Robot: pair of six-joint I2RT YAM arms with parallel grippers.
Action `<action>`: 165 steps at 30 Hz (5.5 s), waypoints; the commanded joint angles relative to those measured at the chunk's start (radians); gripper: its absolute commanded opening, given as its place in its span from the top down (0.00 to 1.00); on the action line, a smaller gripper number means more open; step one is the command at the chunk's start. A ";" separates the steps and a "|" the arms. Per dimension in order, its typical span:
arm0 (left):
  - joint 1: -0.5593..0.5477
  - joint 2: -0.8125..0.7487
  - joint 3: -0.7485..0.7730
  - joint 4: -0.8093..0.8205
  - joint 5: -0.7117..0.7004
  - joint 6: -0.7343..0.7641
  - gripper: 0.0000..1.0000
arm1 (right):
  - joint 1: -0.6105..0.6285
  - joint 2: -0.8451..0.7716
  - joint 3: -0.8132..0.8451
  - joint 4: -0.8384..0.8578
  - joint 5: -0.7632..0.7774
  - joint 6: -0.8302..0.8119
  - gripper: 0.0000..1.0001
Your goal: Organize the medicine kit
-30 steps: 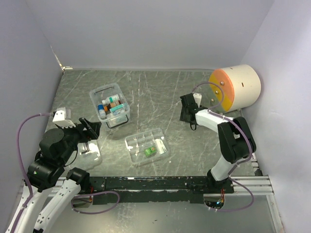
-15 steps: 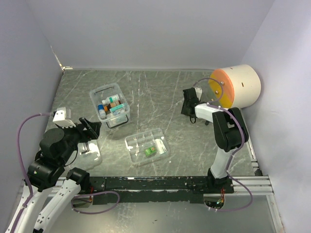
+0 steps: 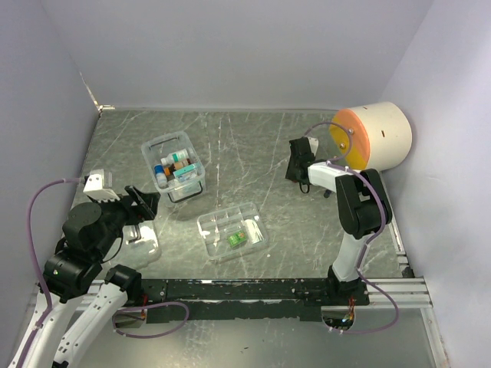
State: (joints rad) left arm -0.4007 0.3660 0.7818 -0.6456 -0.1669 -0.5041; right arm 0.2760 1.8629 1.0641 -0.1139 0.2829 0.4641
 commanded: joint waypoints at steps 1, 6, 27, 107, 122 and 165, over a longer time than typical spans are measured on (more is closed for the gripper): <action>0.001 0.002 -0.005 0.026 0.009 0.015 0.08 | -0.004 -0.002 -0.023 -0.138 -0.043 0.029 0.61; 0.002 0.002 -0.004 0.026 0.010 0.012 0.08 | -0.004 -0.006 -0.021 -0.168 -0.039 0.038 0.64; 0.002 0.000 -0.004 0.027 0.013 0.014 0.08 | 0.013 -0.008 -0.007 -0.151 0.008 0.008 0.76; 0.007 0.009 -0.003 0.024 0.012 0.014 0.08 | 0.681 -0.107 0.048 -0.185 0.020 0.045 0.53; 0.005 -0.054 -0.014 0.048 -0.029 0.014 0.09 | 0.674 -0.321 -0.050 -0.269 0.096 0.195 0.63; -0.404 0.803 0.017 0.426 0.259 0.092 0.33 | 0.603 -0.628 -0.365 -0.217 -0.013 0.269 0.71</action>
State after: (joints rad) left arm -0.7837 1.1091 0.7189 -0.2554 0.1150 -0.4942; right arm 0.8852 1.3808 0.7383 -0.3080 0.2504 0.7181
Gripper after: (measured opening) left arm 0.652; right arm 0.274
